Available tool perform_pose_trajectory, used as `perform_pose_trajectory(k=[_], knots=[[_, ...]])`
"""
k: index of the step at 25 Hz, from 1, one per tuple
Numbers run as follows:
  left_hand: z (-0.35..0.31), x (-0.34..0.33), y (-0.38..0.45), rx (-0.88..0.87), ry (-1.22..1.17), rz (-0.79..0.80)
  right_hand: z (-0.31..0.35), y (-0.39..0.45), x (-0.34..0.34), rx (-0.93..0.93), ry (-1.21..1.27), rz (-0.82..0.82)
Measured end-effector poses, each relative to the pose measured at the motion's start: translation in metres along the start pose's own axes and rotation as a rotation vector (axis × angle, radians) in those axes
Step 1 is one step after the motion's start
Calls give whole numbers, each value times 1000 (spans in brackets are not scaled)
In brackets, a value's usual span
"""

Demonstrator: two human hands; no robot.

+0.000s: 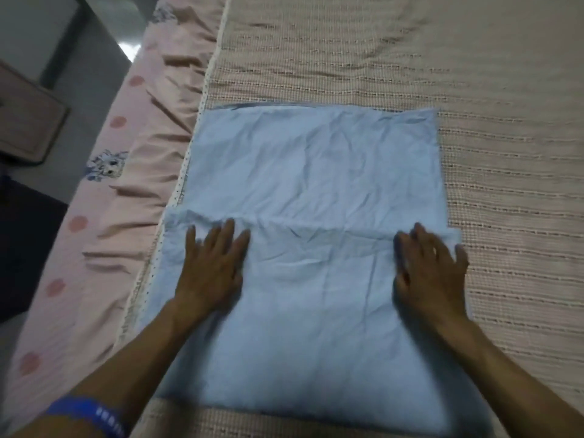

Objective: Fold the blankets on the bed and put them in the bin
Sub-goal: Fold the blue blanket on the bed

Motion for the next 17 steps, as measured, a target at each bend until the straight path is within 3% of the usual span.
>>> perform_pose_trajectory(k=[2, 4, 7, 8, 10, 12, 14, 17], knots=[[-15, -15, -54, 152, -103, 211, 19, -51, -18, 107, -79, 135], [-6, -34, -113, 369, -166, 362, 19, -90, -26, 62, -137, 281], [3, -35, -158, 536, -133, 429, 4, -116, -21, -64, -222, 393], [-2, -29, -160, 482, -76, 374, 6, -122, -16, -54, -213, 356], [-18, -21, -164, 192, -19, 279, 25, -143, -16, 132, -156, 258], [-31, -21, -184, -55, -32, 301, 44, -178, -20, 298, -127, 283], [-27, -20, -207, -40, -40, 417, 46, -208, -23, 246, -127, 344], [-16, -24, -214, -87, 68, 400, 37, -222, -26, 154, -226, 326]])
Point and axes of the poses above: each hand's wrist, its own y-axis towards the middle knuckle, its own x-axis out of the back of the hand, z = x × y, the point moved 3 cm from there along y, towards the middle knuckle, and after that the axes turned 7 degrees about y, right-handed, at the moved point
